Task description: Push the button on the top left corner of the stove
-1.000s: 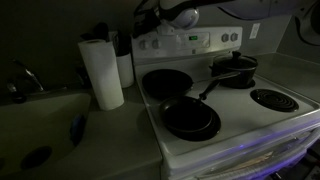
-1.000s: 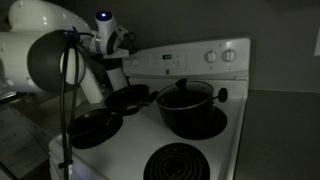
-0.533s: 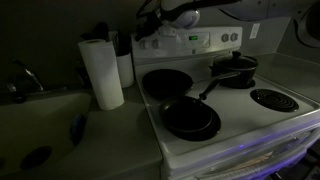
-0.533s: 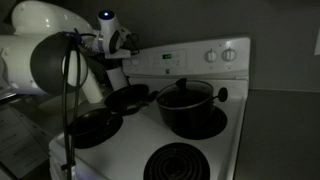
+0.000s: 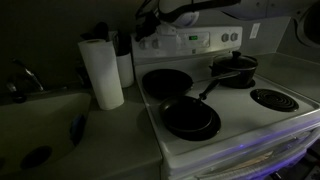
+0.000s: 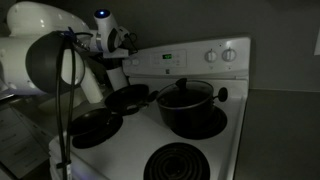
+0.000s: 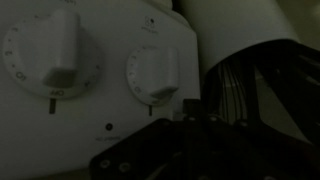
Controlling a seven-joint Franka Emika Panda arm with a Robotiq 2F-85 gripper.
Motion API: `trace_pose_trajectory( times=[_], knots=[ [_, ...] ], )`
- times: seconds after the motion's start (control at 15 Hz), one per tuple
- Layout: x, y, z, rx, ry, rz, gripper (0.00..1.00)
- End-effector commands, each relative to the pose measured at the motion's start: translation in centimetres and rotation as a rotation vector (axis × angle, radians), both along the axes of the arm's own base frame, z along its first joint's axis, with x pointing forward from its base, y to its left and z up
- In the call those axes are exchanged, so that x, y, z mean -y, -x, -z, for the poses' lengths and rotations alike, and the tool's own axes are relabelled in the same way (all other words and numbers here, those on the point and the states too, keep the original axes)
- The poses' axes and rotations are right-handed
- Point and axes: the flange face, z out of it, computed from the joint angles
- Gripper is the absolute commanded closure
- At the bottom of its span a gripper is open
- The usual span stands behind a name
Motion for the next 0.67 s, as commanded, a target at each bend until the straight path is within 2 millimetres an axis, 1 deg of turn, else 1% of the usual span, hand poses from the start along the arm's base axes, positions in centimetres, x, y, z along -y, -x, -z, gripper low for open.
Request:
trace_pose_trajectory(
  times=[0.0, 0.6],
  knots=[
    [0.66, -0.27, -0.15, -0.037, 0.040, 0.046, 1.00],
    [-0.31, -0.08, -1.11, 0.011, 0.084, 0.052, 1.00]
  ],
)
